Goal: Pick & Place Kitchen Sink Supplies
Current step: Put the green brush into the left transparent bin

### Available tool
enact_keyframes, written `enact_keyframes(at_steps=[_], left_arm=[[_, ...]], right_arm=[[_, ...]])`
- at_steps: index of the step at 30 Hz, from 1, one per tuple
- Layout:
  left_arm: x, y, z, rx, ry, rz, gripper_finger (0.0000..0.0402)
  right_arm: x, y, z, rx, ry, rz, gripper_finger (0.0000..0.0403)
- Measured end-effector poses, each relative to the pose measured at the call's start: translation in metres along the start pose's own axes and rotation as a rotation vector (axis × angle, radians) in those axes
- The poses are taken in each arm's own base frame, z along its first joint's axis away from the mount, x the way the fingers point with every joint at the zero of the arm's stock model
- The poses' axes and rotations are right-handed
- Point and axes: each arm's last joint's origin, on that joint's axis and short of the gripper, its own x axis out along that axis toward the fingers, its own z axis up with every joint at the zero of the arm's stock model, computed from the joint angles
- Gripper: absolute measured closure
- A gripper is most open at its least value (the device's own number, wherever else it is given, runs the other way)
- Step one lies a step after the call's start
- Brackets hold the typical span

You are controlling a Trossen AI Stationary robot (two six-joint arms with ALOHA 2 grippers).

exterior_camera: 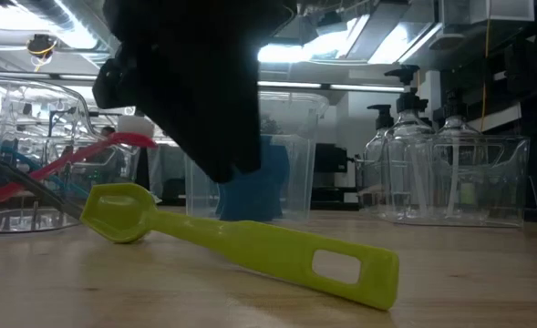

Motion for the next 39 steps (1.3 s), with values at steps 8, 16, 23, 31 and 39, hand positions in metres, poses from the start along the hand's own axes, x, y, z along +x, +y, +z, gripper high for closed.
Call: enact_keyframes(at_steps=[8,16,23,31,39], left_arm=[[0.003,-0.009,0.015,-0.12,0.107,-0.172,0.0297],[0.006,-0.014,0.039,0.069,-0.052,-0.264,0.0301],[0.004,-0.021,0.055,0.031,-0.116,-0.382,0.0302],[0.008,-0.013,0.052,-0.302,0.095,-0.342,0.0302],[0.013,0.0,0.055,-0.635,0.329,-0.236,0.0302]], right_arm=[[0.0,0.0,0.0,-0.002,0.0,0.0,0.0095],[0.0,0.0,0.0,0.0,0.0,0.0,0.0095],[0.0,0.0,0.0,-0.002,0.0,0.0,0.0095],[0.0,0.0,0.0,0.0,0.0,0.0,0.0095],[0.0,0.0,0.0,-0.002,0.0,0.0,0.0095]])
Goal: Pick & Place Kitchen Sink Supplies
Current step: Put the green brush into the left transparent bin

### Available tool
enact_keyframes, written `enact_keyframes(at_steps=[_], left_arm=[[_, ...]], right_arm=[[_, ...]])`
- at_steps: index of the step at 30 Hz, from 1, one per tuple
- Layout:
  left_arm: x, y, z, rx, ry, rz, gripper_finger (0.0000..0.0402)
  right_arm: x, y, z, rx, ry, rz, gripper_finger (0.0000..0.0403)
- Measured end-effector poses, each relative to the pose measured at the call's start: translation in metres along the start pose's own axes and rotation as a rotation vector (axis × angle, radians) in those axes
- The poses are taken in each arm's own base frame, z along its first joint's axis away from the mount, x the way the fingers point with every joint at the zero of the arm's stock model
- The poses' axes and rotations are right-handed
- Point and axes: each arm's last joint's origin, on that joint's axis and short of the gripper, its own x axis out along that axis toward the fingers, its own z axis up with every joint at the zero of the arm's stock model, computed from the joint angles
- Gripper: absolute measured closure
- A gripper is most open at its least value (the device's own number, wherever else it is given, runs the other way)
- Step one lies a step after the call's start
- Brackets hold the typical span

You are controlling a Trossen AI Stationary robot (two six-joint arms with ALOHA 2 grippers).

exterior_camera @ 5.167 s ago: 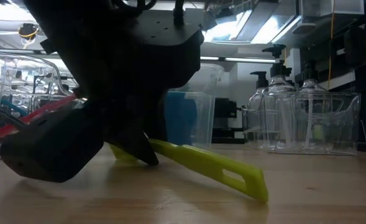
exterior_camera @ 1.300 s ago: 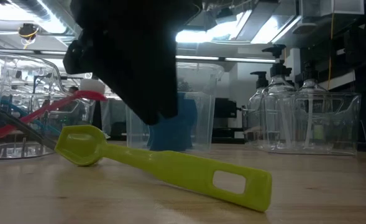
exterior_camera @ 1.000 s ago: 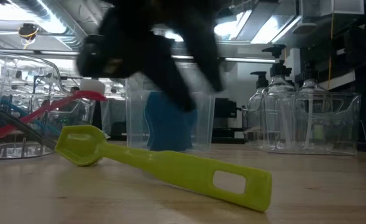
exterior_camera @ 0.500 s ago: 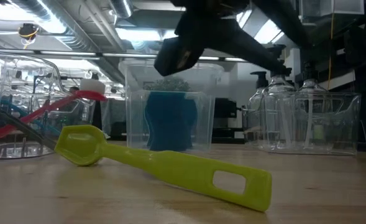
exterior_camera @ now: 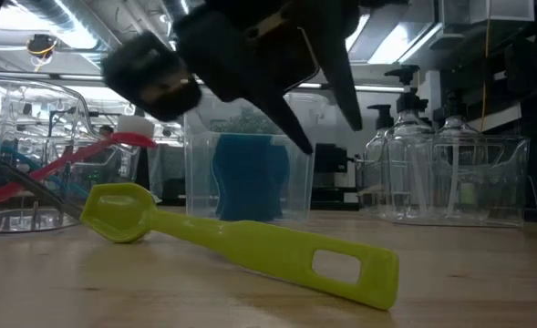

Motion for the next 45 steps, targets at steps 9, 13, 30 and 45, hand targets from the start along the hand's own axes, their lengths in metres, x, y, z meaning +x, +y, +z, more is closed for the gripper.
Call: enact_keyframes(at_steps=[9,13,30,45], left_arm=[[-0.001,0.001,-0.009,-0.402,0.254,0.094,0.0302],[-0.001,0.002,-0.003,-0.388,0.218,0.099,0.0302],[-0.002,0.011,0.013,-0.179,-0.209,0.08,0.0302],[-0.001,0.014,0.006,-0.481,-0.239,0.06,0.0302]], right_arm=[[0.0,0.0,0.0,0.0,0.0,-0.001,0.0095],[0.0,0.0,0.0,0.002,0.0,0.0,0.0095],[0.0,0.0,0.0,0.0,0.0,-0.001,0.0095],[0.0,0.0,0.0,0.0,0.0,0.0,0.0095]])
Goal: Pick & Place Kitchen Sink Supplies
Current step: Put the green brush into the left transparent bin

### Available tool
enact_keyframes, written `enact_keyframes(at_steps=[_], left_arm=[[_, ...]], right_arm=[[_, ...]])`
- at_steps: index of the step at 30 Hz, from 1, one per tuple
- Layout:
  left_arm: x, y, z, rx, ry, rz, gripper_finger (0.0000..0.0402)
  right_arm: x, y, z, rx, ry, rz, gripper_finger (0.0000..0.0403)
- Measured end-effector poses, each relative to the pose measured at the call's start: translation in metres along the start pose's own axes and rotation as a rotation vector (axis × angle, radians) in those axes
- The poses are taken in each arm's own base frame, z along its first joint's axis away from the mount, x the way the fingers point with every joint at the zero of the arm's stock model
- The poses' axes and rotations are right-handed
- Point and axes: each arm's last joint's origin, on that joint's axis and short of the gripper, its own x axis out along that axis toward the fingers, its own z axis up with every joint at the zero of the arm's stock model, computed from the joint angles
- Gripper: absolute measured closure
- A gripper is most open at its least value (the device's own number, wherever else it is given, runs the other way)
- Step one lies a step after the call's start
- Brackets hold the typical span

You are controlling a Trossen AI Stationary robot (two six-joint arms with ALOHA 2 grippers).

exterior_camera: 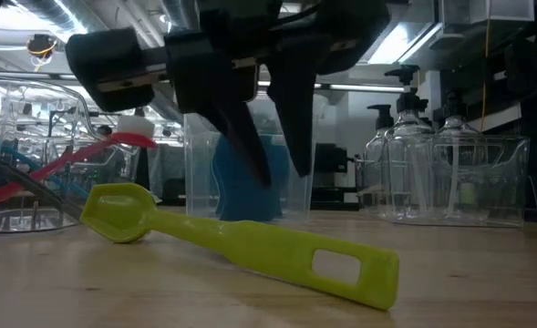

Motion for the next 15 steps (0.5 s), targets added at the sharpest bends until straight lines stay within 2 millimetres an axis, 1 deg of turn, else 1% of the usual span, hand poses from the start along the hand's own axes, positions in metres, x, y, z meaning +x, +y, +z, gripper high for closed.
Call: enact_keyframes(at_steps=[4,6,9,11,15], left_arm=[[-0.001,0.011,0.0,-0.107,-0.117,0.012,0.0302],[-0.002,0.018,-0.005,-0.163,-0.161,0.004,0.0302],[-0.004,0.026,-0.012,-0.2,-0.188,-0.021,0.0302],[-0.008,0.026,-0.015,-0.205,-0.213,-0.028,0.0302],[-0.022,0.02,-0.022,-0.211,-0.196,-0.021,0.0302]], right_arm=[[0.0,0.0,0.0,0.002,0.0,0.0,0.0095],[0.0,0.0,0.0,0.0,0.0,0.0,0.0095],[0.0,0.0,0.0,0.002,0.0,0.0,0.0095],[0.0,0.0,0.0,0.0,0.0,0.0,0.0095],[0.0,0.0,0.0,0.001,-0.001,0.0,0.0095]])
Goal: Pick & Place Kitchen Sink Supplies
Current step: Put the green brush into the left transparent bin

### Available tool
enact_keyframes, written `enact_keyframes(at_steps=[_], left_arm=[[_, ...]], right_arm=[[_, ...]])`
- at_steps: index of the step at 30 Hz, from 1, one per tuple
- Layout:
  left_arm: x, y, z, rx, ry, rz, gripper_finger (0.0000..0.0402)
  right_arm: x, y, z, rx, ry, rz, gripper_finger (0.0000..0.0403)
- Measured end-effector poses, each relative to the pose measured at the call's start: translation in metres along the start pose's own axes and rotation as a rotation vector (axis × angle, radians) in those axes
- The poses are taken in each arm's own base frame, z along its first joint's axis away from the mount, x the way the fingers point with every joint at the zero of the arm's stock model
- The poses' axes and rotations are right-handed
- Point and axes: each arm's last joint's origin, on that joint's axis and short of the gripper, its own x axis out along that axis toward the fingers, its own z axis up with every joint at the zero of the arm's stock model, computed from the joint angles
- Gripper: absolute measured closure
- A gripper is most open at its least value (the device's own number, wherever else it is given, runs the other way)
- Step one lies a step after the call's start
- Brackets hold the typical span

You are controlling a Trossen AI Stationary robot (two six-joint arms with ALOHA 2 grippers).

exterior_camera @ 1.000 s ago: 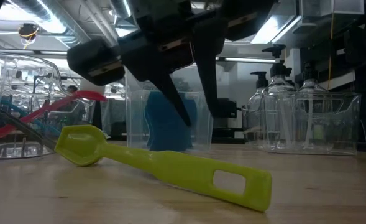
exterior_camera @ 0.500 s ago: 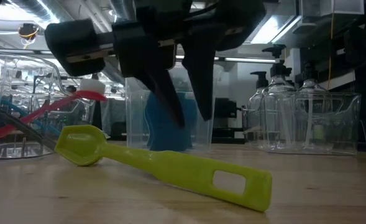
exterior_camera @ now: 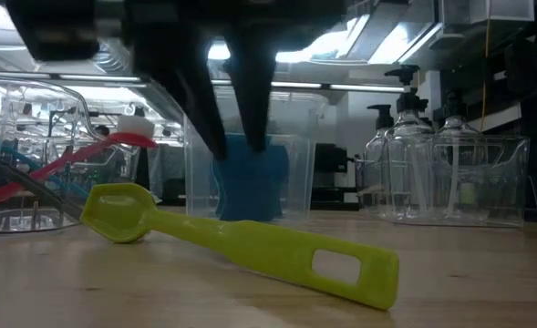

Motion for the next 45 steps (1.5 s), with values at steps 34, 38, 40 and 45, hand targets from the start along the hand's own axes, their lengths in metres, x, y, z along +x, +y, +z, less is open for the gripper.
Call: enact_keyframes(at_steps=[34,38,40,45], left_arm=[[0.019,0.01,-0.004,-0.332,-0.058,0.184,0.0171],[0.029,0.008,-0.001,-0.348,-0.075,0.215,0.014],[0.031,0.006,0.0,-0.352,-0.078,0.218,0.0131],[0.033,0.004,0.004,-0.358,-0.091,0.219,0.0126]], right_arm=[[0.0,0.0,0.0,0.0,0.0,0.0,0.0095],[0.0,0.0,0.0,-0.001,0.0,0.0,0.0095],[0.0,0.0,0.0,0.0,0.0,0.0,0.0095],[0.0,0.0,0.0,0.001,0.0,0.001,0.0095]])
